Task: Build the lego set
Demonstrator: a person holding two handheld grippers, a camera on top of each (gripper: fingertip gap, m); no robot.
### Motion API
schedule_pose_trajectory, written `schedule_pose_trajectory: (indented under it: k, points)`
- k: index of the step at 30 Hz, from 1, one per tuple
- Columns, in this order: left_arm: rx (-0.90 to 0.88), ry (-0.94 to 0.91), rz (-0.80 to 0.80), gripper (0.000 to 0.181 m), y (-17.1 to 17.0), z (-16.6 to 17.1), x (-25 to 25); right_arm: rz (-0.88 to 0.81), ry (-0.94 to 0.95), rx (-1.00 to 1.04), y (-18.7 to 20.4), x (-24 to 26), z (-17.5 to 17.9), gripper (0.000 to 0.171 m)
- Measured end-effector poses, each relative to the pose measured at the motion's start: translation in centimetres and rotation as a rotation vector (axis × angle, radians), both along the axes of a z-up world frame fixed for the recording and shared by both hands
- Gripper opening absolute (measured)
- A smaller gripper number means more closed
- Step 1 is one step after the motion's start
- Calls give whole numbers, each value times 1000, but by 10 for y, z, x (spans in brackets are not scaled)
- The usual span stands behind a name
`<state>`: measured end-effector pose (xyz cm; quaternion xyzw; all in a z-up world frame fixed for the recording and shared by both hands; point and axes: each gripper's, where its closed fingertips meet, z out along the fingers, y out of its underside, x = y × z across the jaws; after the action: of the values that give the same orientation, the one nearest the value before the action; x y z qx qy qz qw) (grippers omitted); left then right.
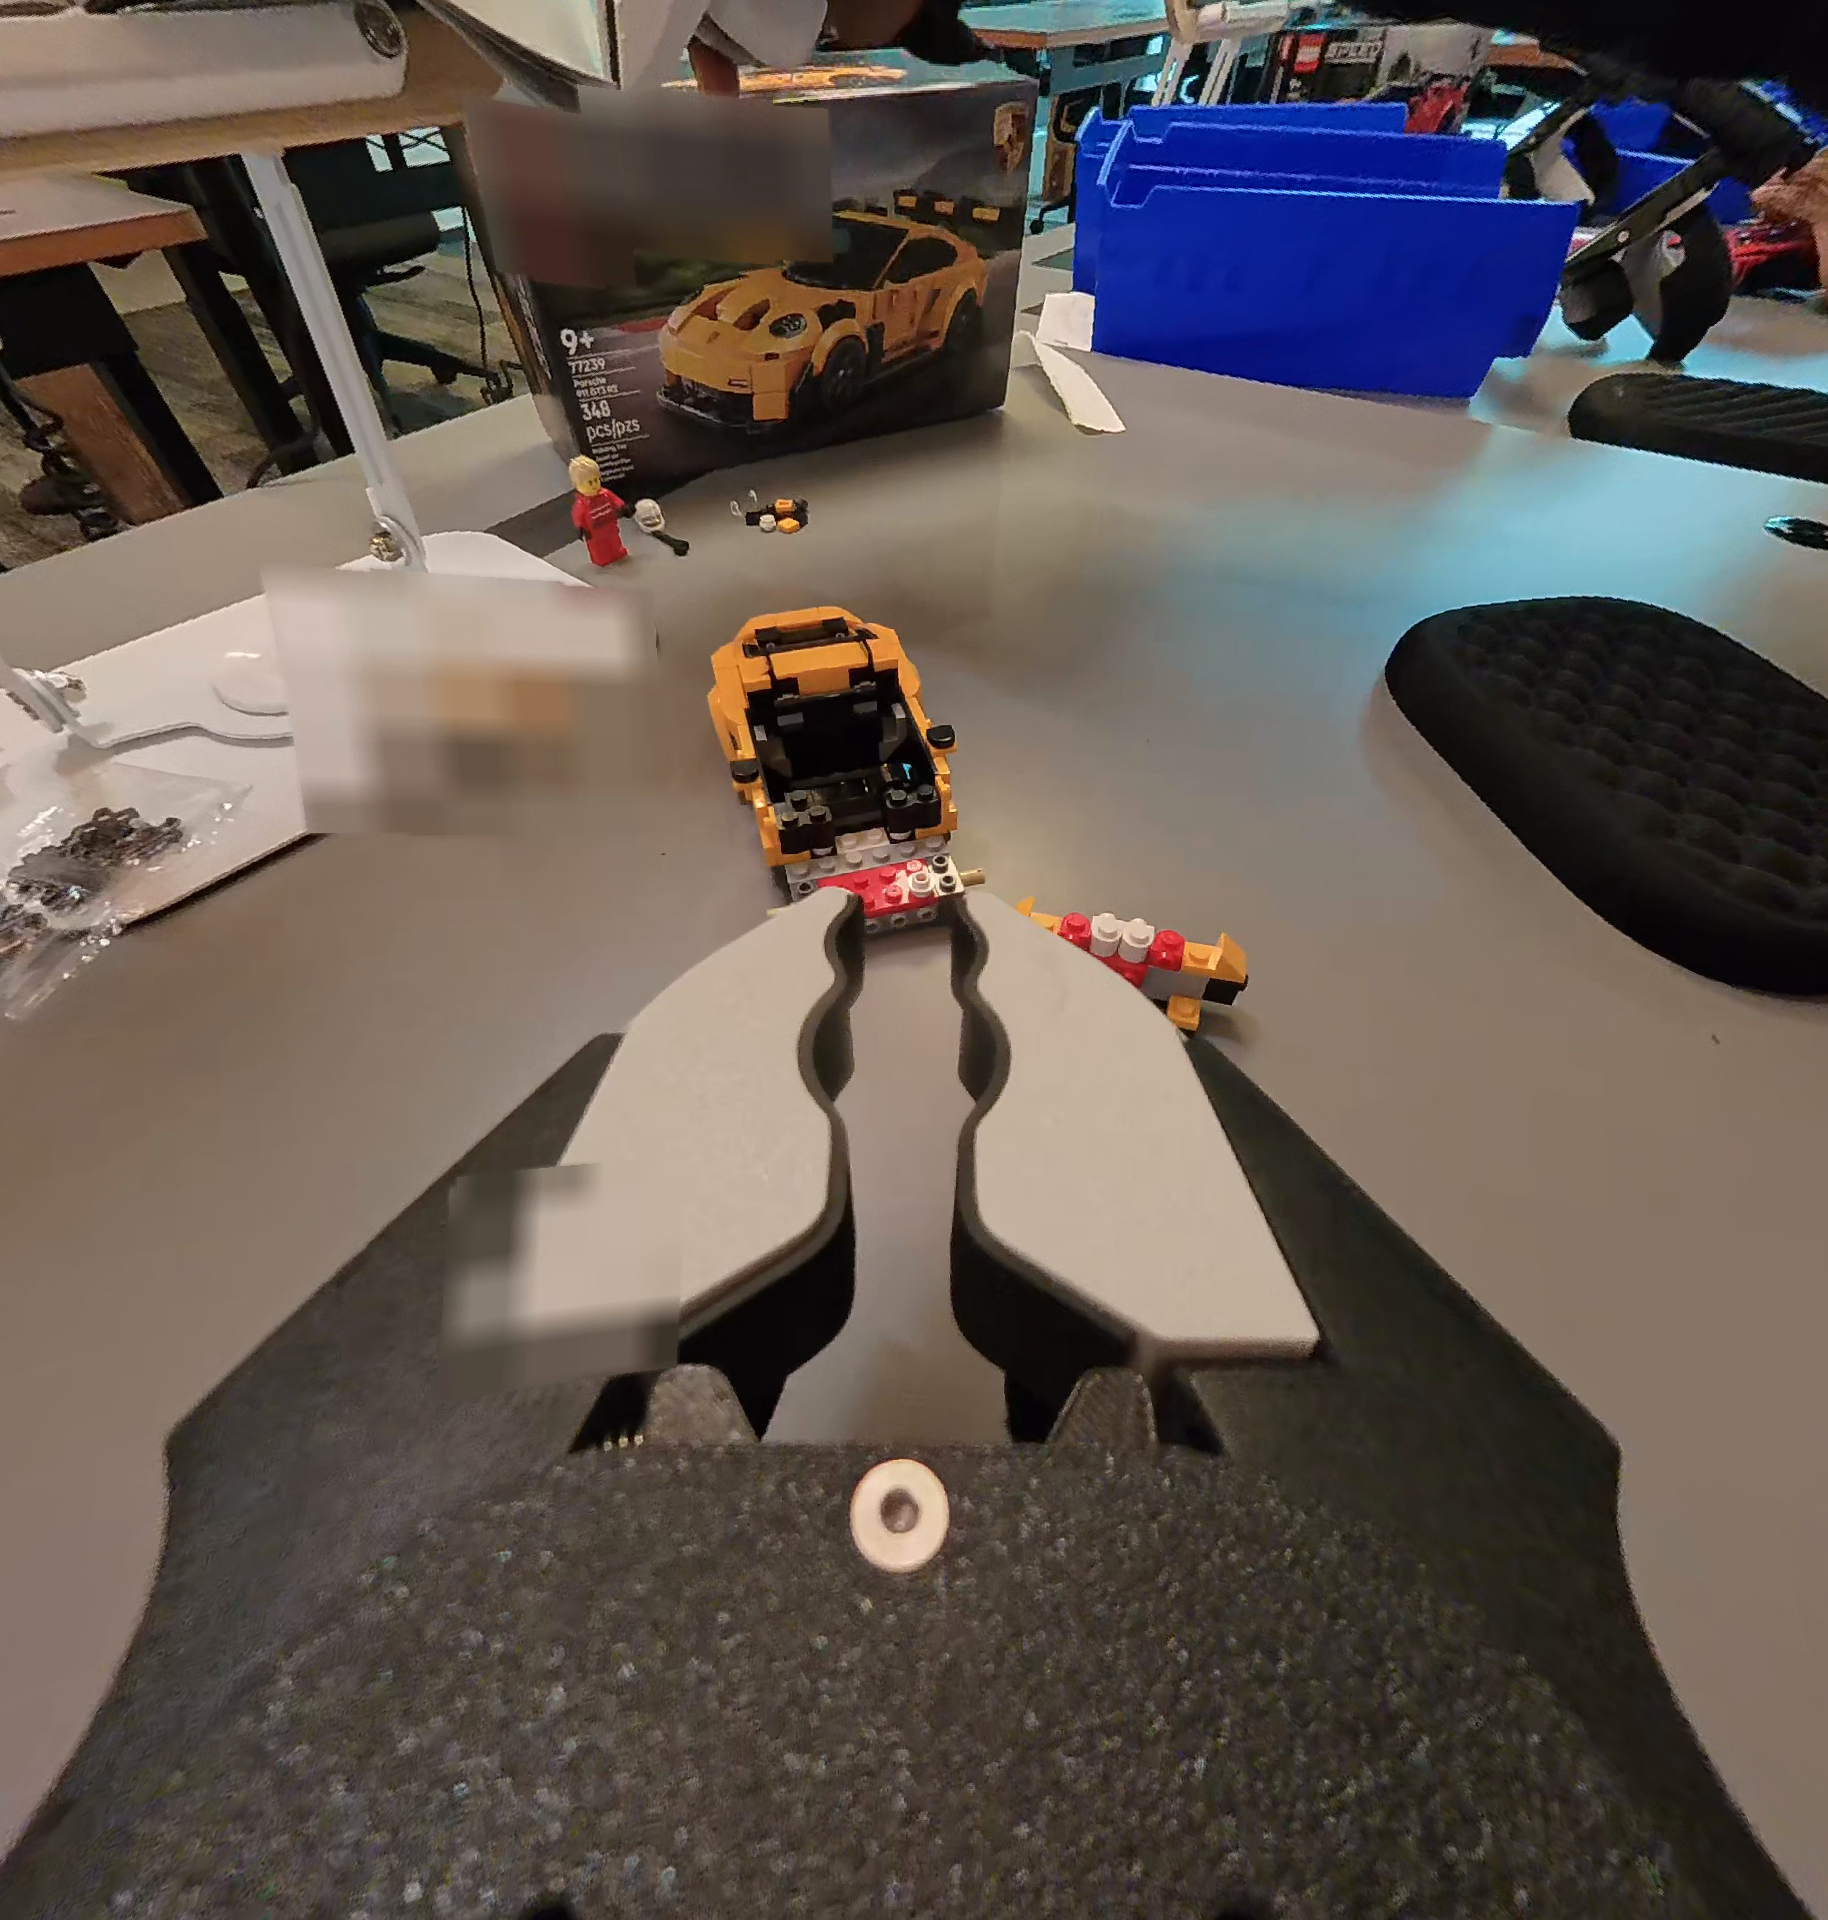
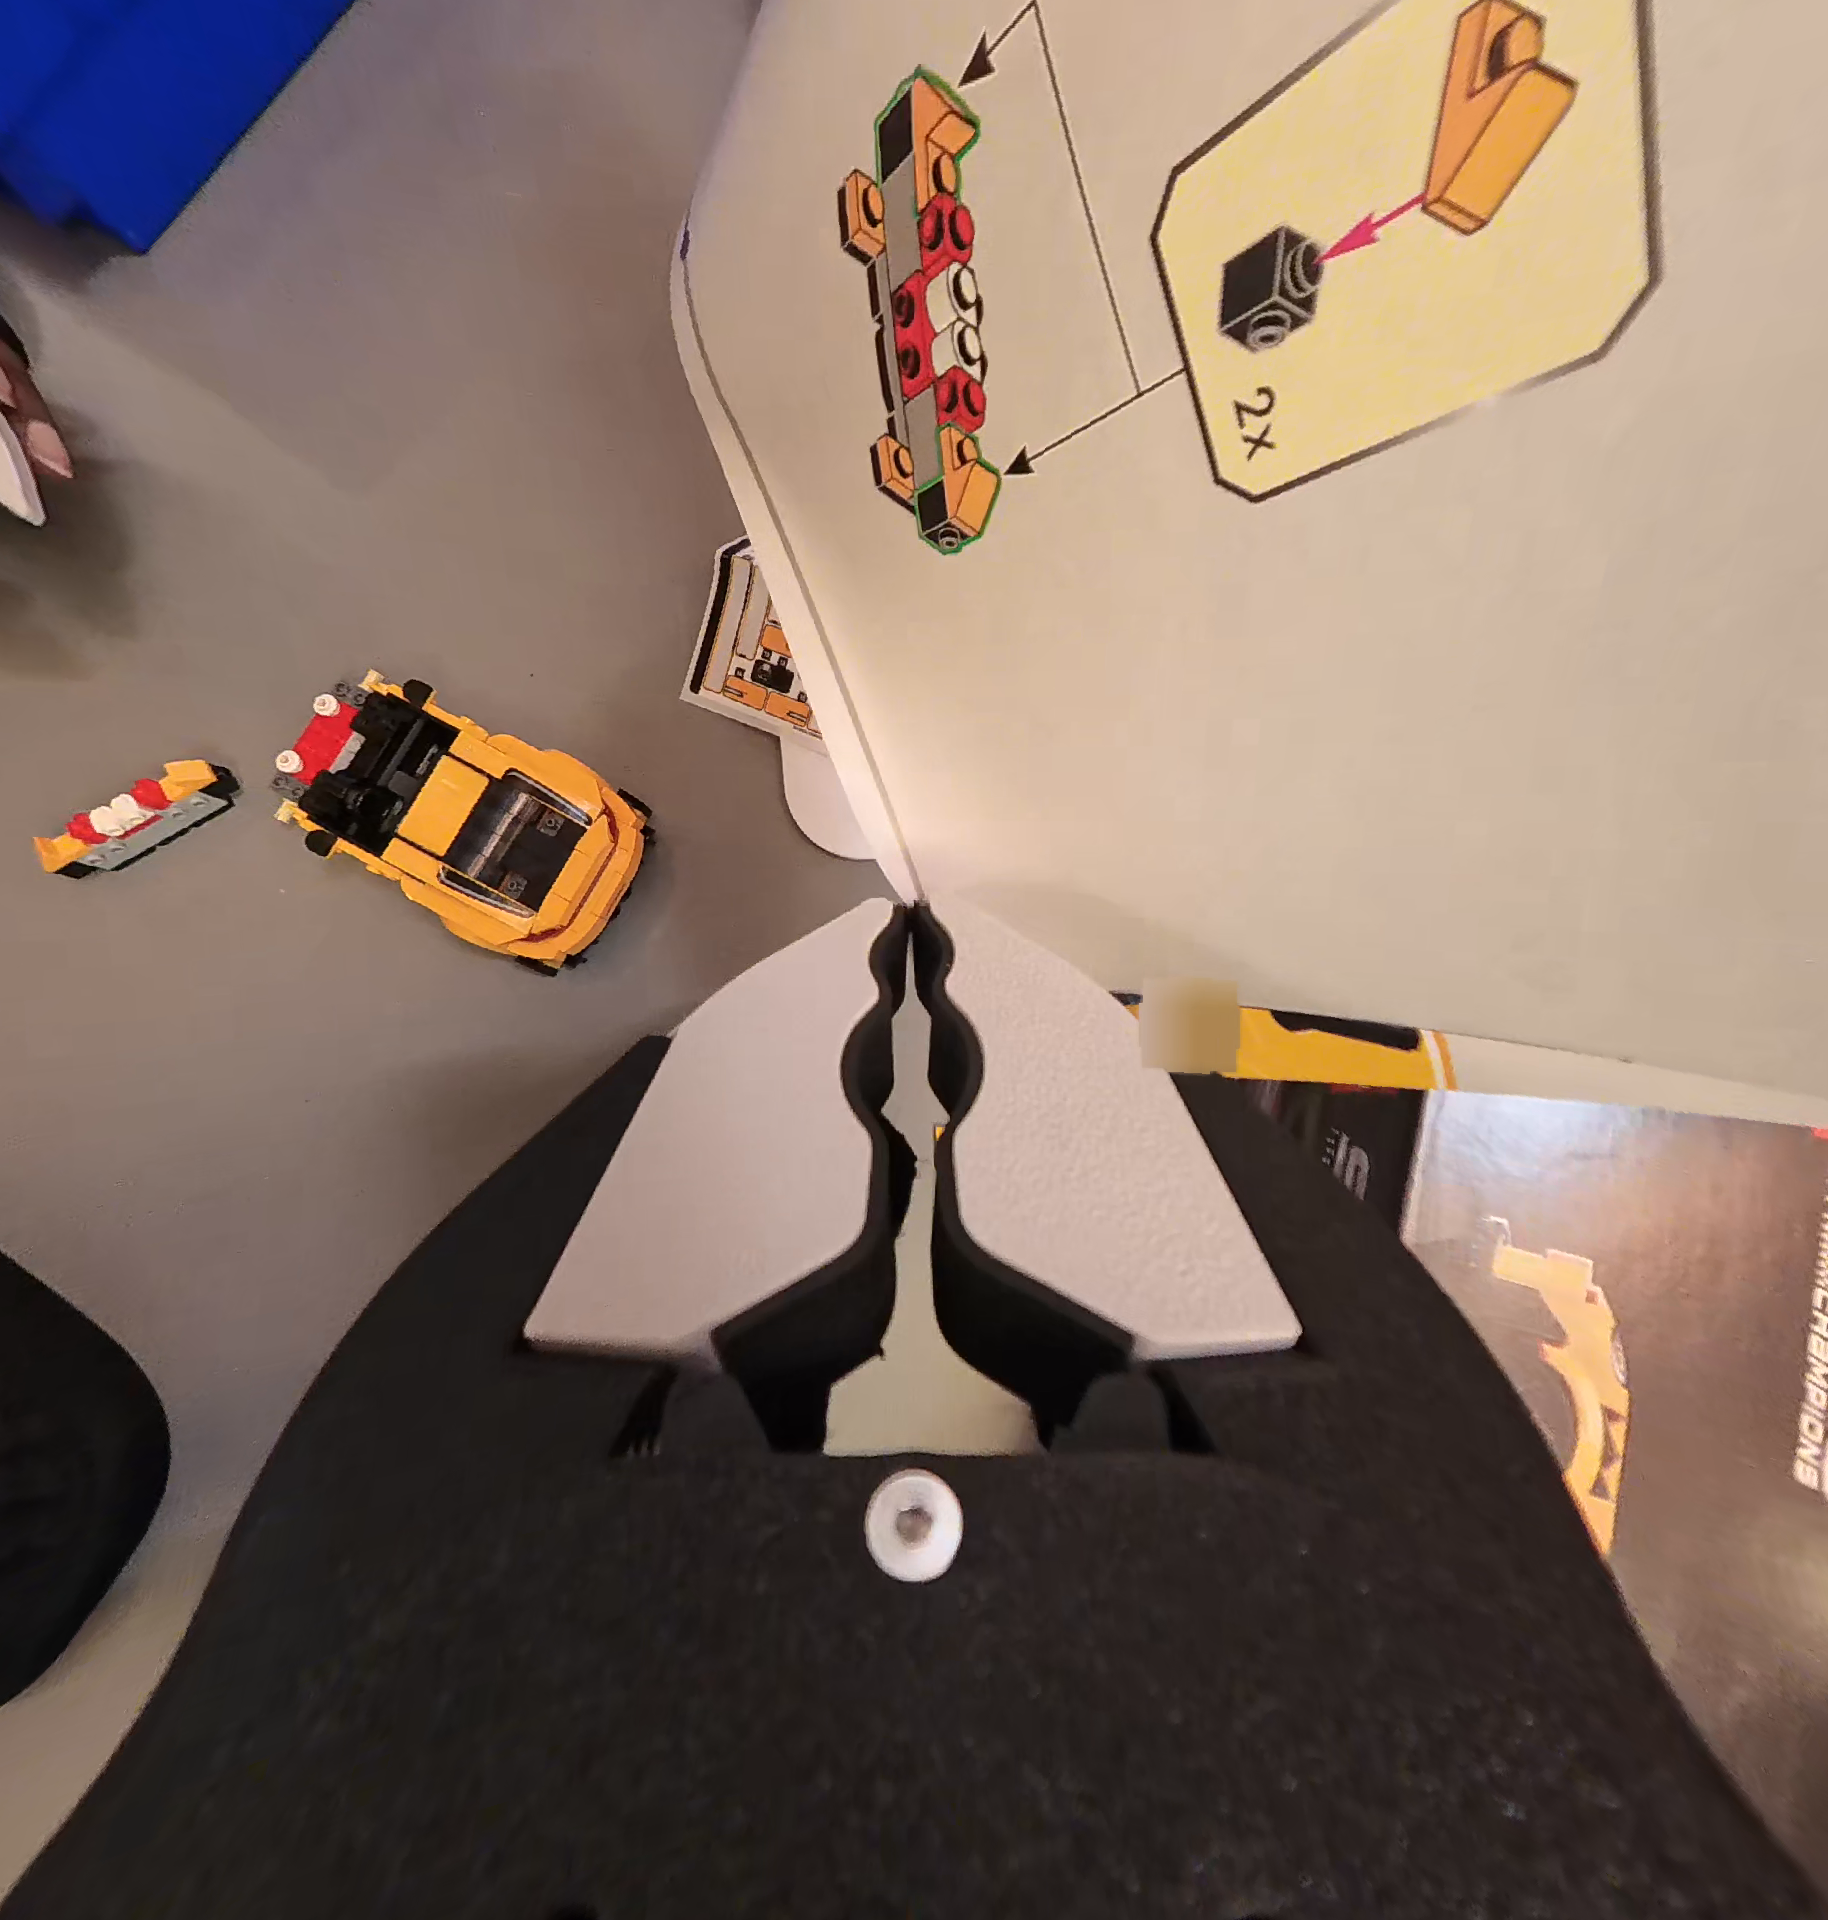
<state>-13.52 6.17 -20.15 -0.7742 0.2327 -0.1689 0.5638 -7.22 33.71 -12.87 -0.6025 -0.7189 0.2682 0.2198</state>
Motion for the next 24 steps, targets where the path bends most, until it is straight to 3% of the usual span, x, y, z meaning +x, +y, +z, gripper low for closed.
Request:
schedule_pose_trajectory:
  k: [24]
  points:
    - [26,20,-100,17,-17,7,16,18,-126,-37,-3,5,4,1]
